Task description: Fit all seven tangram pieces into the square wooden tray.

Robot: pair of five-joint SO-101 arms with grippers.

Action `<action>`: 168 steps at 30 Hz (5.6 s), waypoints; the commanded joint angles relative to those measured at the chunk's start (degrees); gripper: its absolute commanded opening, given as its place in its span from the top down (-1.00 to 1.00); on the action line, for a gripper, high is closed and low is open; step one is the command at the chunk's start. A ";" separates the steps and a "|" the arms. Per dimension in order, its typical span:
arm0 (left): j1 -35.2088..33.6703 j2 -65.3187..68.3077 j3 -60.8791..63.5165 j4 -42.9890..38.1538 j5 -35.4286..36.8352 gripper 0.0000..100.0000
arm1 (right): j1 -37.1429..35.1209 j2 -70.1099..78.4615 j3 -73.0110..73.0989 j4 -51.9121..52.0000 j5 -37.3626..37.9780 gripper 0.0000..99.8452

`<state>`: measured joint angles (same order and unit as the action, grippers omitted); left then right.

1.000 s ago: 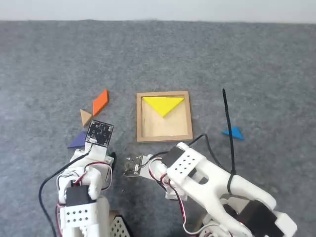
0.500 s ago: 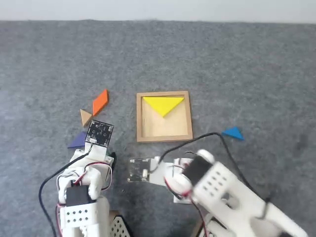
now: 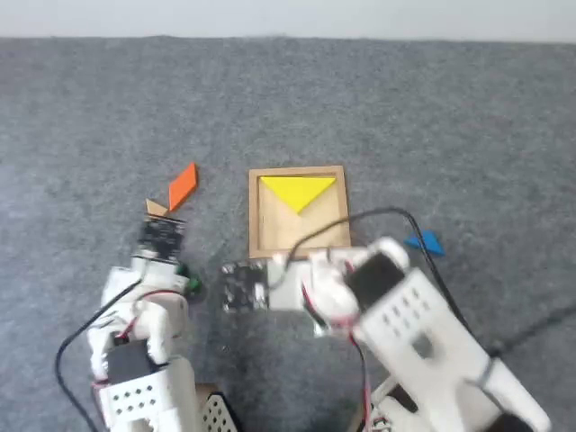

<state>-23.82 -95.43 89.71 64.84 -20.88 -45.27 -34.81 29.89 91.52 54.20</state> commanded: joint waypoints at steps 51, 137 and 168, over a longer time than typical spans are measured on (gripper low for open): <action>-9.14 -0.79 1.45 -8.44 6.24 0.60 | 9.01 67.56 -70.15 7.69 20.31 0.45; -10.11 -0.88 -1.71 -4.92 6.51 0.78 | 5.58 41.19 -58.99 5.76 -22.24 0.99; 18.81 -8.79 -1.89 -6.33 15.47 0.97 | 19.91 30.20 10.64 -71.60 -46.07 0.99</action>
<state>-8.70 -103.34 91.03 55.87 -6.81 -24.88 -6.68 44.31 22.59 8.75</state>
